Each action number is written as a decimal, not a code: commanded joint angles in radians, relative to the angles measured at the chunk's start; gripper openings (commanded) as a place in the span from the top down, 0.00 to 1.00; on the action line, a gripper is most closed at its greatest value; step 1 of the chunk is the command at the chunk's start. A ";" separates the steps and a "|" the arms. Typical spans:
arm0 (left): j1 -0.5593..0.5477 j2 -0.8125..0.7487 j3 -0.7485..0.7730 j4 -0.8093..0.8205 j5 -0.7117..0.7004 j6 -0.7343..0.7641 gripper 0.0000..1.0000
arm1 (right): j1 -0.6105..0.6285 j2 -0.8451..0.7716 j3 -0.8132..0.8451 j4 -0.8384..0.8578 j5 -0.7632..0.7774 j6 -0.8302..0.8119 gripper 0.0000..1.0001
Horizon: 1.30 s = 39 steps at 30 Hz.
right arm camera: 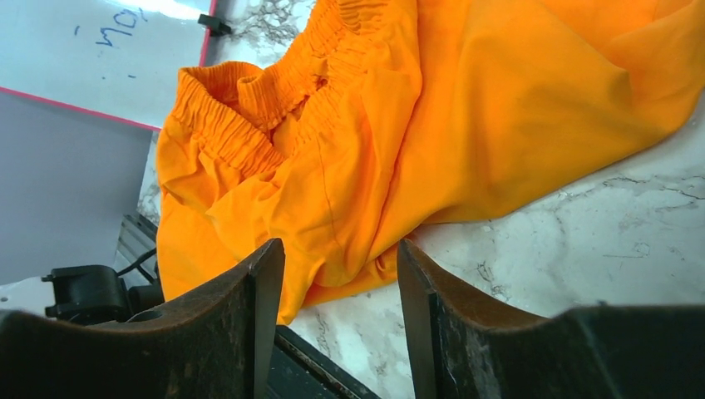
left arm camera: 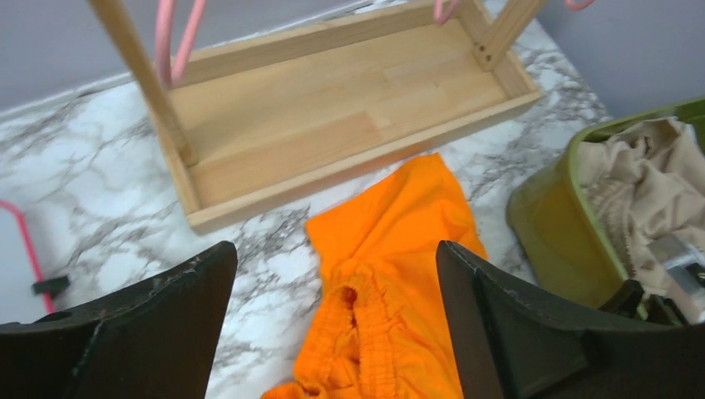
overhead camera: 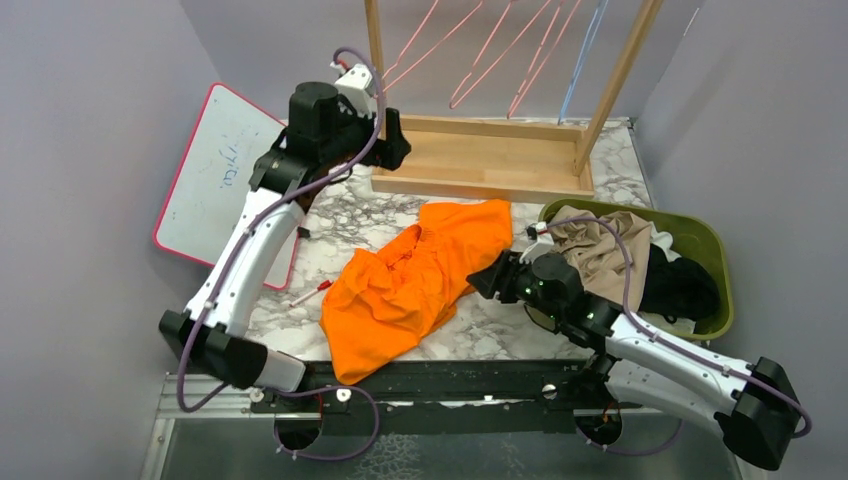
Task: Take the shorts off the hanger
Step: Place the hanger on the clothes rod, then pick up the shorts at the center of the board.
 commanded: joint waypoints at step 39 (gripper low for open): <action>0.007 -0.823 -1.416 0.364 -0.319 -0.622 0.03 | 0.004 0.718 0.268 0.129 -0.578 0.009 0.28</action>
